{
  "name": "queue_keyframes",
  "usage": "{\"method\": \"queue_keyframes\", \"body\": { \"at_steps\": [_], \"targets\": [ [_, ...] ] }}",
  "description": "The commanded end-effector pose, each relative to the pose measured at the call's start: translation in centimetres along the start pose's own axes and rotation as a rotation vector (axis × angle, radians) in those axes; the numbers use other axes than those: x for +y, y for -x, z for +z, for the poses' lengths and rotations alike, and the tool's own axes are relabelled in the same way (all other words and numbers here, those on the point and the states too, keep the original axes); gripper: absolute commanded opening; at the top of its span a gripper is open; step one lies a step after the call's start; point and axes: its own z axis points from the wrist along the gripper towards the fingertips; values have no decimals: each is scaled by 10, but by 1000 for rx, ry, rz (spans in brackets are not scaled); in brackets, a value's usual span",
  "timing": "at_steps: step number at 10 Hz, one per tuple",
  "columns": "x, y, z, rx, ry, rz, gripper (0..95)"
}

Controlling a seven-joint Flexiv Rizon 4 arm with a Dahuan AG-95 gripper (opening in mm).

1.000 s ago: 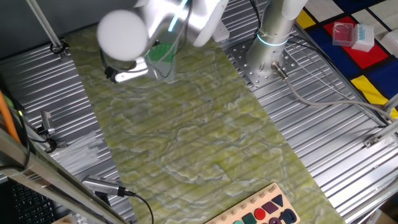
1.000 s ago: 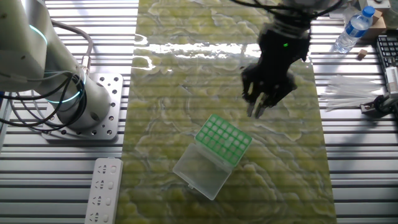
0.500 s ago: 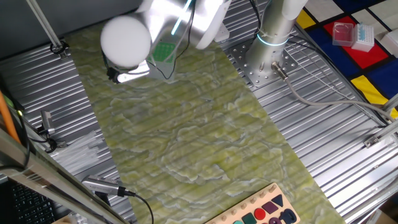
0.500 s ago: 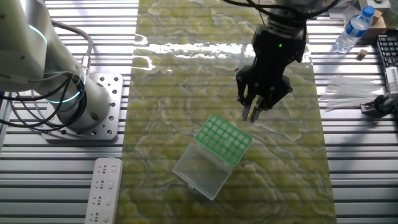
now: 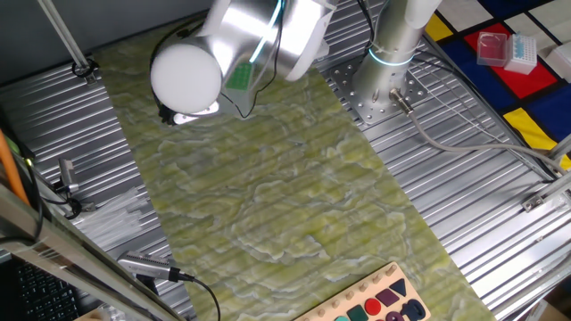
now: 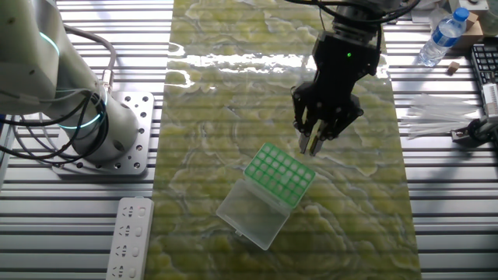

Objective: Insert a large pipette tip into the holder for large pipette tips

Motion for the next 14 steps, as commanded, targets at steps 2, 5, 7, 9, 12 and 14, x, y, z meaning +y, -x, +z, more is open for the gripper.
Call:
{"method": "queue_keyframes", "body": {
  "at_steps": [2, 5, 7, 9, 12, 14],
  "targets": [
    [1, -4, 7, 11, -6, -5, 0],
    [0, -10, 14, 27, -6, -15, 0],
    [0, -12, 16, 42, -6, -21, 0],
    [-1, -11, 16, 34, -3, -17, 0],
    [-6, -9, 12, -10, 1, 2, 0],
    [-6, -9, 12, -22, 2, 25, 0]
  ]
}}
